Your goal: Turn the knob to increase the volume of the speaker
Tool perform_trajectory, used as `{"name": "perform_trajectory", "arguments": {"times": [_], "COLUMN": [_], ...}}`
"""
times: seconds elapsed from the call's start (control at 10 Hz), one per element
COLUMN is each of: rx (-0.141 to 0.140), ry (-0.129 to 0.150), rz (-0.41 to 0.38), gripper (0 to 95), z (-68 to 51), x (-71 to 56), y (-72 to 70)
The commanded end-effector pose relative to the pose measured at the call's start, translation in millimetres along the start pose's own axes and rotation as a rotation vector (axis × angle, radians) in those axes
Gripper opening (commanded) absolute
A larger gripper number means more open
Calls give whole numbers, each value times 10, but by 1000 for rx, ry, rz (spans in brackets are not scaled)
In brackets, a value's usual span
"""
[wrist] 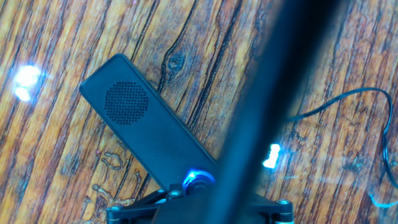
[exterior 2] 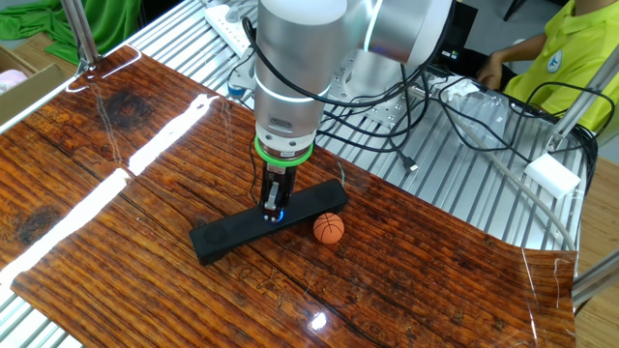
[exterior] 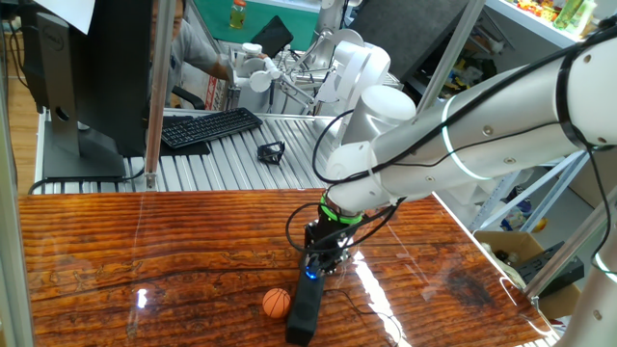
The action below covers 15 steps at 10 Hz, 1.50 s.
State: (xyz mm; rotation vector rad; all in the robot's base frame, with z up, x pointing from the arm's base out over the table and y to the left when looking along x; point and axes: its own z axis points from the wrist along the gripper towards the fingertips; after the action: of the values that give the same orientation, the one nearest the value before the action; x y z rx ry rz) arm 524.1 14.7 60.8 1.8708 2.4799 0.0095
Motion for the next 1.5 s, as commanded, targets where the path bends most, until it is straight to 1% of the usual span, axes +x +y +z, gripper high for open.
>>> {"name": "perform_trajectory", "arguments": {"times": [0.1,0.7,1.1,1.5], "rx": [-2,-6,-14,-14], "ry": [3,8,6,6], "rz": [12,38,35,20], "gripper": [0,0,0,0], "z": [47,51,52,52], "x": [-5,-7,-7,-7], "y": [-2,-3,-4,-4]}}
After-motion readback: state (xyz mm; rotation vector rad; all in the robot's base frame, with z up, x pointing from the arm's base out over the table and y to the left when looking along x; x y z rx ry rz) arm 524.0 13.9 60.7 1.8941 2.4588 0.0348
